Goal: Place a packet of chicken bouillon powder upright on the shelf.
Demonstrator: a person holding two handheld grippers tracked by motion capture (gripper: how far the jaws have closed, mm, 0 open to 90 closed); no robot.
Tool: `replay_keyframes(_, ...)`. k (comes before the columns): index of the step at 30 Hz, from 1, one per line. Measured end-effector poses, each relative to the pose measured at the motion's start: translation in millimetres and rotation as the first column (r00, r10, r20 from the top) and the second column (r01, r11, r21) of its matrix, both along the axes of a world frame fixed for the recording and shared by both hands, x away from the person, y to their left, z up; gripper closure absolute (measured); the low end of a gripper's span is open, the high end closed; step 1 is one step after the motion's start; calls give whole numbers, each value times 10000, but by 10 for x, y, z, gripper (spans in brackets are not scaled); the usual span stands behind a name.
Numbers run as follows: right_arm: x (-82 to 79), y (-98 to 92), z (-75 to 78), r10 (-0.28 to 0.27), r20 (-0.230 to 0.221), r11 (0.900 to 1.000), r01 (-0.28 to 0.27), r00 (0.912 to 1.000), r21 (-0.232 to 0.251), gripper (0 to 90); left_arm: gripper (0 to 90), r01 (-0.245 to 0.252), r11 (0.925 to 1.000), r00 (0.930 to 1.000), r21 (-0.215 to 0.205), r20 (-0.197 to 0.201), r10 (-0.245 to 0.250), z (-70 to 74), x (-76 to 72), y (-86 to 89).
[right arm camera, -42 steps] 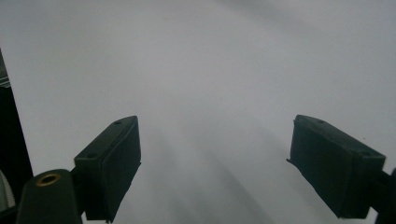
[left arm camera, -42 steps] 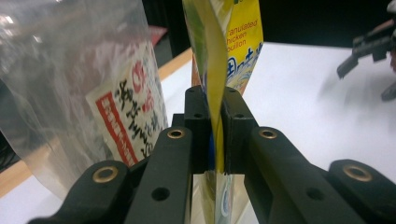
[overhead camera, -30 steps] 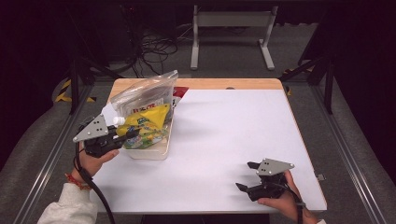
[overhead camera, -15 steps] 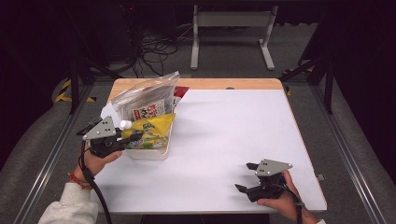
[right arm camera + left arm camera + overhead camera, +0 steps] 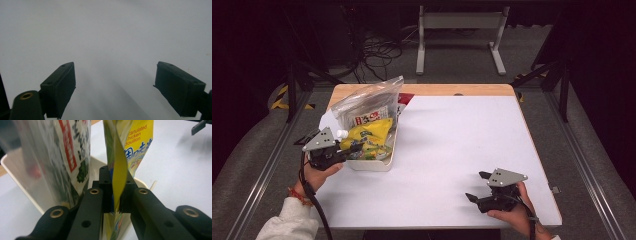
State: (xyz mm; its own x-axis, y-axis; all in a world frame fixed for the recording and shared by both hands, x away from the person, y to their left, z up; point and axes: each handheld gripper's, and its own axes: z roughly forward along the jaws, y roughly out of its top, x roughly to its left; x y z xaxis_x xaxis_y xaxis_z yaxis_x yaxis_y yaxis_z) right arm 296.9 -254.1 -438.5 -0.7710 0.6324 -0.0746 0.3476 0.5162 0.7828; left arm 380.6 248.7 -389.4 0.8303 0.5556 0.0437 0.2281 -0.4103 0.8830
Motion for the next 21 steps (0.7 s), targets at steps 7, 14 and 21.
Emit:
replay_keyframes(7, 12, -12, 25, -78, -8, 9997, 79, 10000, 228, 171, 838, -482, 9988, 9985, -116, -254, 479, -113, -11, 49)
replay_keyframes(14, 24, -1, 31, -27, 44, 9998, 26, 10000, 184, 171, 835, -802, 9962, 9965, -328, -256, 794, -165, -38, 50)
replay_keyframes(21, 14, -15, 52, -6, 122, 9998, 4, 9999, 215, 185, 784, -1260, 9916, 9919, -304, 129, 1265, -153, -109, 6)
